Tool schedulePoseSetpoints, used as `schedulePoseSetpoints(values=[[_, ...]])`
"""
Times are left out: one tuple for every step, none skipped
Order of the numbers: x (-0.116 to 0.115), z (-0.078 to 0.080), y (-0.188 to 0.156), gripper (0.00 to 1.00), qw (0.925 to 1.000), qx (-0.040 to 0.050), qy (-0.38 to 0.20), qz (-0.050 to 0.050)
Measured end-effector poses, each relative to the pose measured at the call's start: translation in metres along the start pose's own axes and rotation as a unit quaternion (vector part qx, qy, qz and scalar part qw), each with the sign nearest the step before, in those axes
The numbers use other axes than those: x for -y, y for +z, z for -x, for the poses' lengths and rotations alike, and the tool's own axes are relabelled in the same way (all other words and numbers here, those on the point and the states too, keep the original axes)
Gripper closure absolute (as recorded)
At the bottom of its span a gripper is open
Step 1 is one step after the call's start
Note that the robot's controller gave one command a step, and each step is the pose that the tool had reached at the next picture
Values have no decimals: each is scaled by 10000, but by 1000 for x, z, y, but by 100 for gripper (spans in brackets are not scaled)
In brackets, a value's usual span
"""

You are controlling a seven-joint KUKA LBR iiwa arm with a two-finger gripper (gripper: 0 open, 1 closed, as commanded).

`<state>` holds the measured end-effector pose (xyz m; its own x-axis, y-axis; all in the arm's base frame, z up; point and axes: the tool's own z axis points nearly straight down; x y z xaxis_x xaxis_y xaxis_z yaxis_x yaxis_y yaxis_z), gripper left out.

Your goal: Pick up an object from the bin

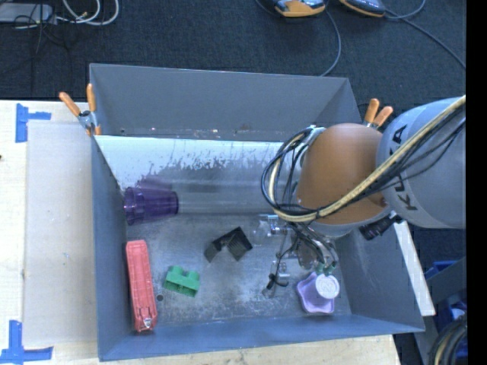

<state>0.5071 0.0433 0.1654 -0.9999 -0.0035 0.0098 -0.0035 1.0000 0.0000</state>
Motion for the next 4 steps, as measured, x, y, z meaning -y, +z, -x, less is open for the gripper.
schedulePoseSetpoints(values=[[0,2,-4,0,10000,37,7,1],[-16,12,35,0,9998,66,-164,0],[-54,-3,96,100,10000,19,84,2],[-54,-3,96,100,10000,19,90,2]])
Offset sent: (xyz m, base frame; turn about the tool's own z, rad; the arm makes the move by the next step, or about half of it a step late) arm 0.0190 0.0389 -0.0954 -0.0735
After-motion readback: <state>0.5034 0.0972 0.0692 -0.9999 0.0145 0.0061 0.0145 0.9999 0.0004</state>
